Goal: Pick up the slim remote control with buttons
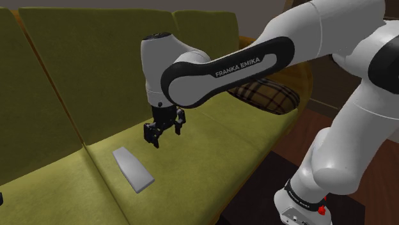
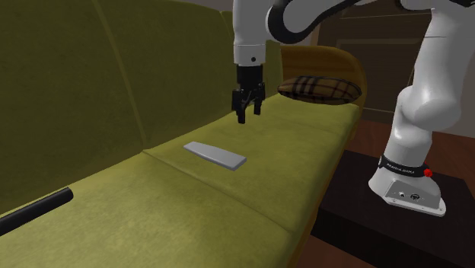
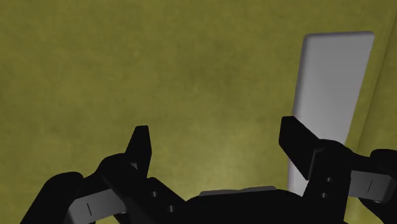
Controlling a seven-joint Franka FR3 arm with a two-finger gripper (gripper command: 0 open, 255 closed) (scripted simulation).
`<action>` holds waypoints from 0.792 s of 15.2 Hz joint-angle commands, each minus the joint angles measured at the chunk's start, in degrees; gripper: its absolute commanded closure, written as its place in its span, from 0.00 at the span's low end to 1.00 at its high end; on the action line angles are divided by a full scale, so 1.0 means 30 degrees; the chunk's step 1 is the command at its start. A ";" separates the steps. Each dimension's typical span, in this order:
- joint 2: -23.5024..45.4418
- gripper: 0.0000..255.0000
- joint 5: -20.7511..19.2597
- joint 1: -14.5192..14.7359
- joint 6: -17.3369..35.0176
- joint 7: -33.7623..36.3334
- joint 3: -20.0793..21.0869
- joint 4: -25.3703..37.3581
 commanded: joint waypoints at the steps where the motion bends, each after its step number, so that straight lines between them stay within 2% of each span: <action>1: 0.1521 0.00 -0.0747 0.0299 0.0193 0.0894 0.0282 0.1166; 5: 0.4591 0.00 -0.2317 0.1374 -0.0018 0.2676 0.0570 0.4065; 10: 0.8559 0.00 -0.4110 0.3261 -0.0908 0.4375 0.0403 0.8510; 12: 0.8736 0.00 -0.4182 0.3344 -0.0720 0.4432 0.0339 0.8490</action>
